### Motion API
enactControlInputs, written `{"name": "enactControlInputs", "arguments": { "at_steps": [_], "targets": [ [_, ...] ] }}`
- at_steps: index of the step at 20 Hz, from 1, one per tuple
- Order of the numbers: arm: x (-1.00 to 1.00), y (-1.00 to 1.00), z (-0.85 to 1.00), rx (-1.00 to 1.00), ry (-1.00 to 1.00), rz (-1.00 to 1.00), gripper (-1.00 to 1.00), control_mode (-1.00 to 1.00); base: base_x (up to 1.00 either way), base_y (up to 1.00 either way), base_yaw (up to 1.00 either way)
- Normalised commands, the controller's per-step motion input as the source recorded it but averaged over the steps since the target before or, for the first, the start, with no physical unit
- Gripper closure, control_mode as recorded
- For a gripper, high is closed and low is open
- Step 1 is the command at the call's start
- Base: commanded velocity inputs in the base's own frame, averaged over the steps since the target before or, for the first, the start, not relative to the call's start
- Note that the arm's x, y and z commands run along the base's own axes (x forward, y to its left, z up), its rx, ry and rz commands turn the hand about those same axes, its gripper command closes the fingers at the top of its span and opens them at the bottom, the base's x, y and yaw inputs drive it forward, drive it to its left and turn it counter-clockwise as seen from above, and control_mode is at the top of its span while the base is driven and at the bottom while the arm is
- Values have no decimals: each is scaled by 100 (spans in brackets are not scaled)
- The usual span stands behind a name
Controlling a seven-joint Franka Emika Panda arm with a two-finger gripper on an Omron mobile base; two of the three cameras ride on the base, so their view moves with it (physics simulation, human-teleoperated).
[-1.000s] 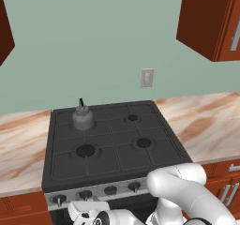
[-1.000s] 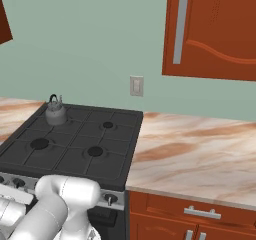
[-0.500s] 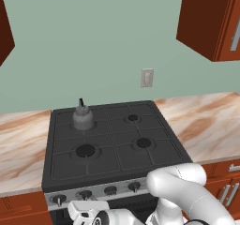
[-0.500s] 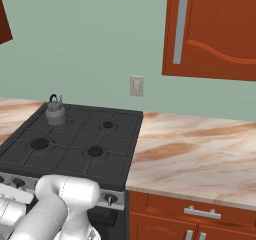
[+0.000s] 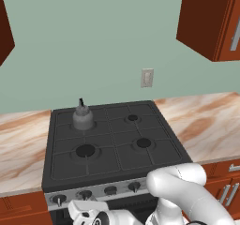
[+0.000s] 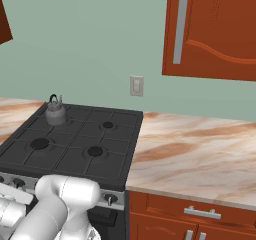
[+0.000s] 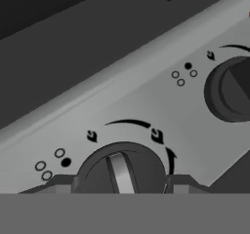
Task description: Lower the heat of the kettle.
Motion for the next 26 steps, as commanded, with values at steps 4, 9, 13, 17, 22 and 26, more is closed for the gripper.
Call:
{"name": "enactControlInputs", "arguments": {
  "at_steps": [4,9,13,17,22,26],
  "targets": [
    [0,0,0,22,0,-2,100,-100,0,0,0],
    [0,0,0,21,0,-1,100,-100,0,0,0],
    [0,0,0,22,0,-2,100,-100,0,0,0],
    [0,0,1,24,0,-3,100,-100,0,0,0],
    [0,0,7,24,0,-3,100,-100,0,0,0],
    [0,0,7,26,0,-3,100,-100,0,0,0]
  ]
}}
